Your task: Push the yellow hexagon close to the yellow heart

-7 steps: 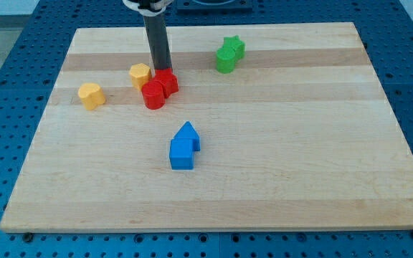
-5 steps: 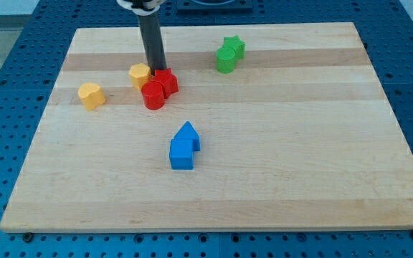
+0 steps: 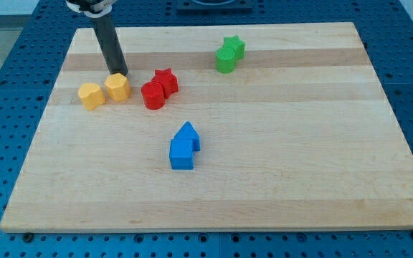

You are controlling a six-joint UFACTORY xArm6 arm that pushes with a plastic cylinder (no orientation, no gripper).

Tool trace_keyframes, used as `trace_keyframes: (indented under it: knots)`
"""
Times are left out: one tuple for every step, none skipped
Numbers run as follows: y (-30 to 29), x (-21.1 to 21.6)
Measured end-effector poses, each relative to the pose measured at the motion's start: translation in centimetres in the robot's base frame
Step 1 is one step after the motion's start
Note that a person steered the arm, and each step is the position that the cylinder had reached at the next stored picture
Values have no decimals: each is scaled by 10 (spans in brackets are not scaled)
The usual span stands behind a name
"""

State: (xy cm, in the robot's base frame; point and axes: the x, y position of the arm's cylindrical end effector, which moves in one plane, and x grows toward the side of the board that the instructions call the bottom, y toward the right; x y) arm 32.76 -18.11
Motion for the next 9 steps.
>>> trace_keyframes:
  knots:
    - [12, 0]
    - [23, 0]
    - [29, 5]
    - [29, 27]
    - [29, 41]
    - [29, 48]
    - [28, 56]
    - [28, 59]
    - [28, 65]
